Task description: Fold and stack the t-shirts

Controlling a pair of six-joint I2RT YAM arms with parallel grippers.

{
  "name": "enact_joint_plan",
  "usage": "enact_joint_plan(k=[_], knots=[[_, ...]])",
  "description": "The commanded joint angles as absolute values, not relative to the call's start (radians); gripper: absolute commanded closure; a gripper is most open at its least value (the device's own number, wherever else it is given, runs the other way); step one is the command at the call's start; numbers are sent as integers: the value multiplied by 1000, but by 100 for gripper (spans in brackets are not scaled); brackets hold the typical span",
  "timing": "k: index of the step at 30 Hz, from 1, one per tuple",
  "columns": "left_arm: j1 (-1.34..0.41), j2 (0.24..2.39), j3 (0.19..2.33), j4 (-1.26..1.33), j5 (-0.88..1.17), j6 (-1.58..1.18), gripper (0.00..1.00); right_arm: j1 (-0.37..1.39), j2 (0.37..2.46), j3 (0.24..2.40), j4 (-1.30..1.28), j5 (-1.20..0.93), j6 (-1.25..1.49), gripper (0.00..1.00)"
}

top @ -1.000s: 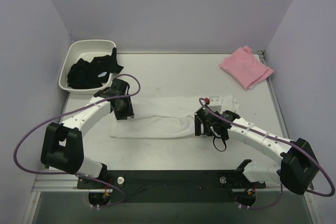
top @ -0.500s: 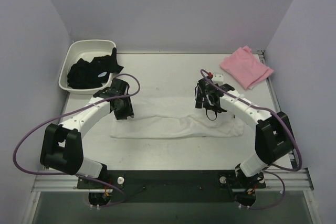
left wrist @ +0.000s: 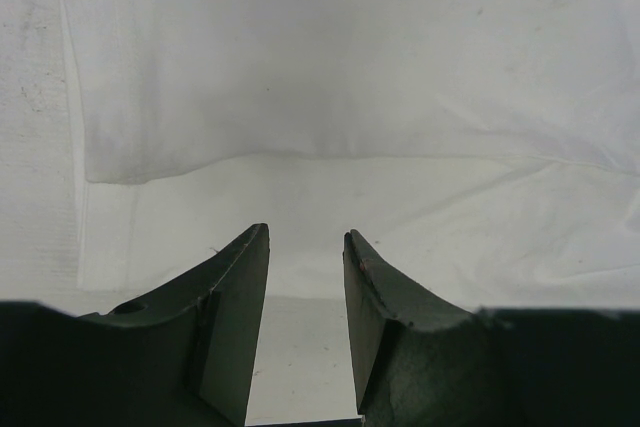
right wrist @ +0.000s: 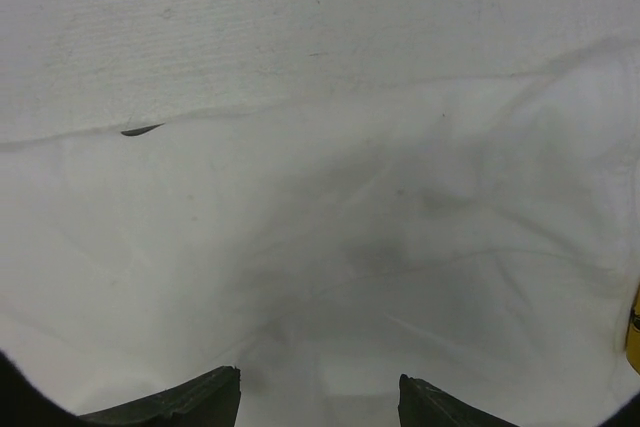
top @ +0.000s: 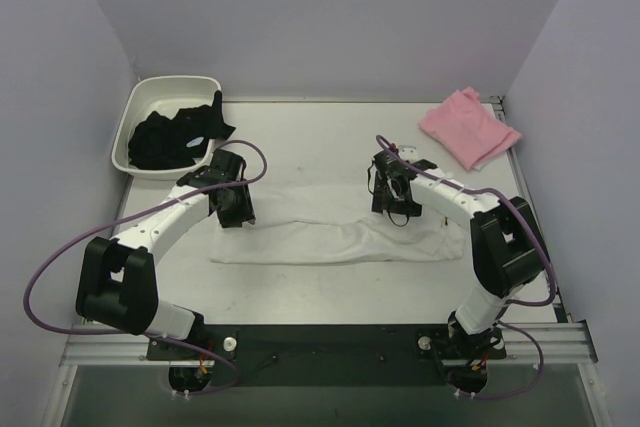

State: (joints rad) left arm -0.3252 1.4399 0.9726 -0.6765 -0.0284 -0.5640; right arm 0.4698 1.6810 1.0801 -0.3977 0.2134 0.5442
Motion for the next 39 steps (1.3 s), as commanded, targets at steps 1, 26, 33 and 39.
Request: enact_joint_plan(k=[1, 26, 33, 39], knots=[[-321, 1420, 979, -652, -18, -554, 54, 466, 1663, 1046, -405, 201, 543, 39], [-322, 1422, 966, -643, -17, -563, 54, 482, 1447, 870, -391, 137, 584, 57], [-322, 1414, 960, -647, -21, -563, 54, 502, 1459, 867, -385, 176, 595, 55], [-322, 1411, 966, -655, -26, -558, 54, 499, 1448, 877, -396, 204, 580, 55]])
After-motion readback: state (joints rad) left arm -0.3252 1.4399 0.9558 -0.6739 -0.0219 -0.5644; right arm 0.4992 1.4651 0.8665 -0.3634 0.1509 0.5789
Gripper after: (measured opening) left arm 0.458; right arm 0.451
